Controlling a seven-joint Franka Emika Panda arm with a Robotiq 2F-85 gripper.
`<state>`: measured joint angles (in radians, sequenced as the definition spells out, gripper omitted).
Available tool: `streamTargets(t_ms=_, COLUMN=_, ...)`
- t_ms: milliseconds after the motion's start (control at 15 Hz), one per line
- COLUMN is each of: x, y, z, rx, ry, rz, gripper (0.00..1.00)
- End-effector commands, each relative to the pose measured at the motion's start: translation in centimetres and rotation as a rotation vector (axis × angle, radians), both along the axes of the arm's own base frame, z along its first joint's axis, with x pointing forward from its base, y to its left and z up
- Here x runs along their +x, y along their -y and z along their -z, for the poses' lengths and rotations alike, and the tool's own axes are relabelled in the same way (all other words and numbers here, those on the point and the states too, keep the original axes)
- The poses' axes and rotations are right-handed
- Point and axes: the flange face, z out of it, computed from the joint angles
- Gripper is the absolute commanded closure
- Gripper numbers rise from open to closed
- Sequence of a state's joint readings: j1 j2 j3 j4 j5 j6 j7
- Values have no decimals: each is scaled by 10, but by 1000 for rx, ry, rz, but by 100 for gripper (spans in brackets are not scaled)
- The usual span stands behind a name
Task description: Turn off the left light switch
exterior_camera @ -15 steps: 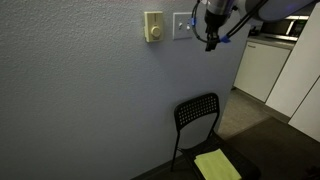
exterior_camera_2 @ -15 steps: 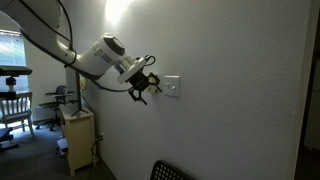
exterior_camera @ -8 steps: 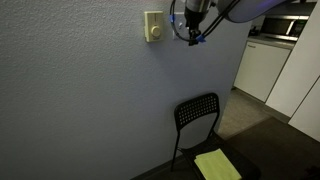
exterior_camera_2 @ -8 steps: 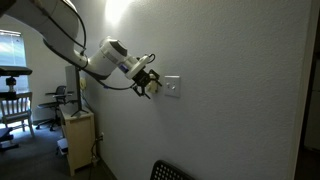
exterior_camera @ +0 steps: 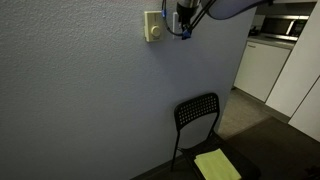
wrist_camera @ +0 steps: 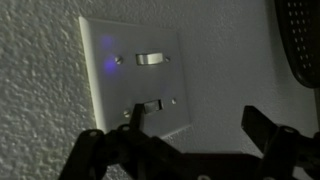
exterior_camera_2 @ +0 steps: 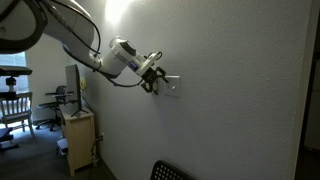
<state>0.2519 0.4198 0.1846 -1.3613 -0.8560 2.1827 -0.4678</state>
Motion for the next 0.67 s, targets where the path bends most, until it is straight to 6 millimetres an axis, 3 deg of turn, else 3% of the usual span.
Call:
streamTargets(t_ms=0, x=23, y=8, z=-3, rx=88, ry=-42, rz=-44, gripper=0)
streamTargets(t_ms=267, x=30, y=24, z=-3, rx=229, ry=-149, rz=-13, gripper=0)
streamTargets(t_ms=600, x=43, y=45, z=15, rx=318, ry=-243, rz=53, gripper=0)
